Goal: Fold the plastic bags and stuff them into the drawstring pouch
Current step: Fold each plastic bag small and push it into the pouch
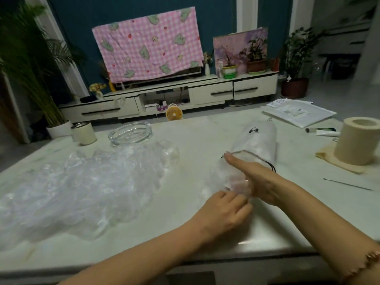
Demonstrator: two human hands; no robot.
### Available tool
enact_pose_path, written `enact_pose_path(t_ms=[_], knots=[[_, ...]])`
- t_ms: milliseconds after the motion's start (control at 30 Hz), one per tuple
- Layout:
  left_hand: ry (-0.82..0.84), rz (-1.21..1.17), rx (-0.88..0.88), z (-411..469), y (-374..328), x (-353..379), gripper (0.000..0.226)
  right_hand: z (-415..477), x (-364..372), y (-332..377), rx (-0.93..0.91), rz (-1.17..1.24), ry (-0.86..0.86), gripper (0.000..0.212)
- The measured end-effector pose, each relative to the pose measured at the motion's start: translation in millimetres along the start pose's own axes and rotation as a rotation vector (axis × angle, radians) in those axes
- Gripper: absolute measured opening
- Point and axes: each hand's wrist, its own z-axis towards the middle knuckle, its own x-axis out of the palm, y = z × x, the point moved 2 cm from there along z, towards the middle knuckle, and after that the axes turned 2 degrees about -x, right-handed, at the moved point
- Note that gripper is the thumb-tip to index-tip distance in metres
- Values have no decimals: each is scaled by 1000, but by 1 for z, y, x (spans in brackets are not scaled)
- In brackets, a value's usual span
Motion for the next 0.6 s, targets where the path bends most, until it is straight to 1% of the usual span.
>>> enact_pose_path(t_ms=[33,67,133,200,267,333,367,433,467,500,533,600], knots=[[21,-13,62,-4,-5,-2,16,3,-3,-5,-23,-73,-39,47],[24,-37,95,-7,-8,-4,13,3,-6,-9,-59,-145,-109,34],[13,-60,91,-13,-4,-7,8,4,-12,-11,-120,-152,-187,11],[19,-123,5,-18,4,-10,19,4,-18,-9,-175,-78,-192,17],[47,-208,-46,-22,11,-16,20,1,-23,-7,-219,-24,-220,13],[14,-311,-96,-25,16,-26,25,-2,-27,-5,-220,-13,-223,10],[-23,-388,-172,-24,19,-30,28,-3,-29,-5,-204,-27,-213,11],[-116,-516,-417,-21,25,-33,26,-5,-33,-6,-166,-79,-171,17],[-134,-539,-540,-19,28,-33,26,-6,-36,-6,-153,-109,-148,20],[-113,-549,-644,-15,29,-32,30,-7,-38,-7,-143,-138,-124,22],[-54,-568,-725,-10,30,-32,39,-7,-39,-9,-137,-156,-93,23],[151,-641,-855,-4,30,-26,58,-9,-39,-12,-132,-165,-10,25]])
